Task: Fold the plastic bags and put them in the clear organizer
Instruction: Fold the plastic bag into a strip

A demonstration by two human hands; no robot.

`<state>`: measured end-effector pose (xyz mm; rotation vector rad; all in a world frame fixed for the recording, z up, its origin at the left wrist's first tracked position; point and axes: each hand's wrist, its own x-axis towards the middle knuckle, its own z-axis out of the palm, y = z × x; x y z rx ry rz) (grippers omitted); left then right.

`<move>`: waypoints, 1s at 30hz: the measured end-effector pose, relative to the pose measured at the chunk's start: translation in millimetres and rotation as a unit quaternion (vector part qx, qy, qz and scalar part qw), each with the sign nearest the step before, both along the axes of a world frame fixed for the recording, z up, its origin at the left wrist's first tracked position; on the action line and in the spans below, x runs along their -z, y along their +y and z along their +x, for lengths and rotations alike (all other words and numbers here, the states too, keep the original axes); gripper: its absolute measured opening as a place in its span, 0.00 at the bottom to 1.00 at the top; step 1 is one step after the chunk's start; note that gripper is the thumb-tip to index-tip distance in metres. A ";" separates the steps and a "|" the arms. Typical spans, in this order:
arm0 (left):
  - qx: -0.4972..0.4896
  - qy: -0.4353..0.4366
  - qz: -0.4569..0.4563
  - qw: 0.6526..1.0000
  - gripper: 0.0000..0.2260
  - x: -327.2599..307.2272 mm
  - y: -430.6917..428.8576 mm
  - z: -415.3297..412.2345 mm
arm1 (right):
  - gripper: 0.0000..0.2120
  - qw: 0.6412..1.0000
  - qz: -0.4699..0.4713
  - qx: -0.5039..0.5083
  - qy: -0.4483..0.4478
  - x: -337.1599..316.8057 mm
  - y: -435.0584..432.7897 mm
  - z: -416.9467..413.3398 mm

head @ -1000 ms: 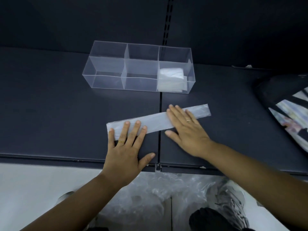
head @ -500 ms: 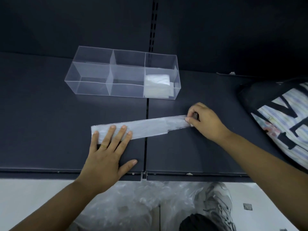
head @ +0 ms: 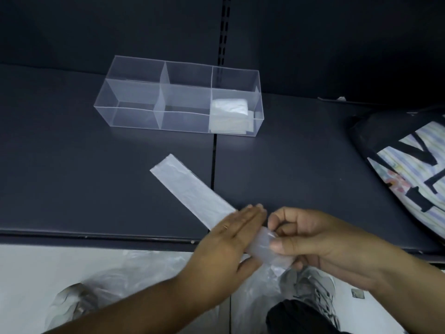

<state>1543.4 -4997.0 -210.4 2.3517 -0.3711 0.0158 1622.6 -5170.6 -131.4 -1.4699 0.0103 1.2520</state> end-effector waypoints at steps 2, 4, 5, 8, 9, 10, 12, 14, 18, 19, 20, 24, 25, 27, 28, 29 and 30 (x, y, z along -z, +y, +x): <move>-0.037 0.053 -0.172 0.983 0.19 -15.9 -0.9 2.4 | 0.14 0.997 0.031 0.002 -0.064 -4.5 6.1 5.2; -0.045 0.129 -0.314 0.939 0.13 -29.2 8.8 7.0 | 0.21 0.980 0.033 0.028 -0.197 1.2 9.4 19.9; -0.057 0.167 -0.362 0.915 0.13 -35.1 15.7 9.8 | 0.26 0.974 0.051 0.031 -0.219 7.3 12.1 27.5; -0.143 0.258 -0.438 0.849 0.14 -35.6 31.2 18.8 | 0.37 0.987 0.125 -0.039 -0.094 34.0 26.3 37.6; -0.184 0.281 -0.466 0.819 0.13 -30.7 35.7 22.9 | 0.36 0.988 0.113 -0.068 -0.081 43.4 31.7 36.6; -0.218 0.299 -0.499 0.784 0.12 -24.2 39.9 25.6 | 0.31 0.987 0.087 -0.096 -0.097 52.8 36.2 34.6; -0.242 0.317 -0.544 0.738 0.11 -13.5 48.6 30.6 | 0.19 0.982 0.036 -0.122 -0.143 68.2 45.5 29.8; -0.238 0.319 -0.559 0.727 0.13 -8.1 58.9 36.6 | 0.11 0.983 -0.008 -0.096 -0.156 78.2 52.1 28.0; -0.323 0.312 -0.536 0.715 0.13 3.6 85.3 50.2 | 0.02 0.979 -0.084 -0.042 -0.183 84.8 58.2 26.8; -0.344 0.312 -0.519 0.718 0.12 7.1 91.3 53.8 | 0.01 0.978 -0.094 -0.031 -0.184 85.8 59.1 26.2; -0.363 0.308 -0.502 0.722 0.11 8.4 96.7 57.8 | 0.01 0.978 -0.100 -0.022 -0.181 85.7 59.8 25.5; -0.417 0.221 -0.420 0.775 0.10 5.6 116.4 73.7 | 0.02 0.978 -0.119 -0.001 -0.173 85.2 62.8 23.8; -0.428 0.163 -0.384 0.802 0.10 4.7 119.5 73.2 | 0.03 0.978 -0.122 0.003 -0.169 84.8 63.6 24.1; -0.416 0.003 -0.190 0.889 0.11 0.6 117.9 62.7 | 0.03 0.979 -0.126 0.007 -0.160 83.5 64.4 25.4; -0.361 -0.065 -0.090 0.926 0.12 -1.1 111.1 53.5 | 0.04 0.979 -0.128 0.010 -0.156 82.3 64.6 25.8; -0.277 -0.094 -0.031 0.956 0.14 -0.3 101.0 42.6 | 0.05 0.980 -0.128 0.015 -0.151 81.3 65.1 26.1; -0.187 -0.078 0.002 0.979 0.17 2.6 89.2 30.8 | 0.05 0.981 -0.128 0.023 -0.143 80.4 65.6 26.1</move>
